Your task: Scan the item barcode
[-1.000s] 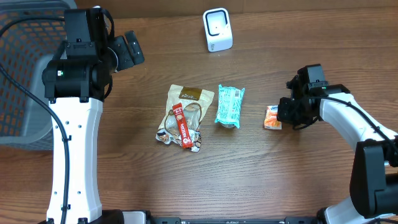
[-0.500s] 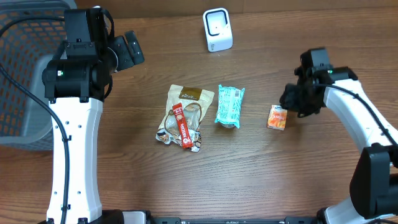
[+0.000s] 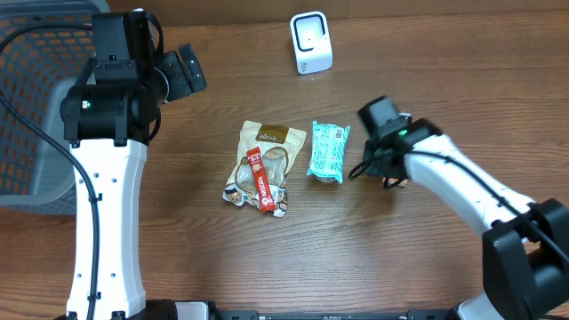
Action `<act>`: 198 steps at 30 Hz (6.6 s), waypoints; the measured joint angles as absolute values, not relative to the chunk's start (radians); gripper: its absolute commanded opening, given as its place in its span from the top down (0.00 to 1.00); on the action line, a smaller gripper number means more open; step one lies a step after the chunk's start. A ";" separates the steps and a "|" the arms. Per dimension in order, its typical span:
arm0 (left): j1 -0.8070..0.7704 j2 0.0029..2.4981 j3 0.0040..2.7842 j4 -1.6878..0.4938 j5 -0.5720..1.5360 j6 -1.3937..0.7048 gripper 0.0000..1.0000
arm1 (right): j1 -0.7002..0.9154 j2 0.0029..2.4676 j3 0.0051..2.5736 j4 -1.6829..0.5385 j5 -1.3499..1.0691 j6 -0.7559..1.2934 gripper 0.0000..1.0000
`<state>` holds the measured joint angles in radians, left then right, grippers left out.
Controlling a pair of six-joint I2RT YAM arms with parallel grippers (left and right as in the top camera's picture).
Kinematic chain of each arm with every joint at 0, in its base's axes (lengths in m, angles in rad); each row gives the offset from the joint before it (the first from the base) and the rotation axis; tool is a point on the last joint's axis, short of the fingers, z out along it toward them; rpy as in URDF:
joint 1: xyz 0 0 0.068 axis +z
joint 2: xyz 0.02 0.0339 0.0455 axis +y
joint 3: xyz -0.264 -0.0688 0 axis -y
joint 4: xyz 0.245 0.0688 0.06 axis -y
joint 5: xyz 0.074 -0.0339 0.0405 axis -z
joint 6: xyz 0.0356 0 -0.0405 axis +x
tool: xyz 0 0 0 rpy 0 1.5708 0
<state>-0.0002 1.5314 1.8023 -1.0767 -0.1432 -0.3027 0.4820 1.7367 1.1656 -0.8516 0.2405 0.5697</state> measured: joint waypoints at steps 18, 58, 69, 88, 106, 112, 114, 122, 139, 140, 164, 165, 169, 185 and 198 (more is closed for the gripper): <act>0.000 1.531 1.802 -1.077 -0.143 -0.303 0.00 | 0.532 1.737 1.037 -0.682 0.430 0.663 0.64; 0.000 1.531 1.802 -1.077 -0.143 -0.303 0.00 | 0.530 1.807 1.065 -0.766 0.453 0.653 0.96; 0.000 1.531 1.802 -1.077 -0.143 -0.303 0.00 | 0.346 1.599 1.154 -0.769 -0.033 0.467 0.96; 0.000 1.531 1.802 -1.077 -0.143 -0.303 0.00 | 0.015 1.629 0.706 -0.191 -0.710 0.316 0.92; 0.000 1.531 1.802 -1.077 -0.143 -0.303 0.00 | -0.012 1.654 0.672 -0.172 -0.744 0.313 0.59; 0.000 1.531 1.802 -1.077 -0.143 -0.303 0.00 | -0.013 1.654 0.673 -0.183 -0.735 0.313 0.61; 0.000 1.531 1.802 -1.077 -0.143 -0.303 0.00 | -0.014 1.652 0.673 -0.195 -0.725 0.313 0.61; 0.000 1.531 1.802 -1.077 -0.143 -0.303 0.00 | -0.038 1.651 0.675 -0.203 -0.717 0.313 0.61; 0.000 1.531 1.802 -1.077 -0.143 -0.303 0.00 | -0.047 1.621 0.716 -0.294 -0.652 0.286 0.54; 0.000 1.531 1.802 -1.077 -0.143 -0.303 0.00 | -0.047 1.618 0.727 -0.313 -0.649 0.279 0.53; 0.000 1.531 1.802 -1.077 -0.143 -0.303 0.00 | 0.259 1.476 1.053 -0.665 -0.374 0.231 0.38; 0.000 1.531 1.802 -1.077 -0.143 -0.303 0.00 | 0.291 1.477 1.053 -0.649 -0.362 0.247 0.38; 0.000 1.531 1.802 -1.077 -0.143 -0.303 0.00 | 0.383 1.483 1.053 -0.610 -0.303 0.303 0.38; 0.000 1.531 1.802 -1.077 -0.143 -0.303 0.00 | 0.452 1.634 1.053 -0.492 -0.242 0.392 0.46; 0.000 1.531 1.802 -1.077 -0.143 -0.303 0.00 | 0.453 1.637 1.053 -0.471 -0.258 0.447 0.63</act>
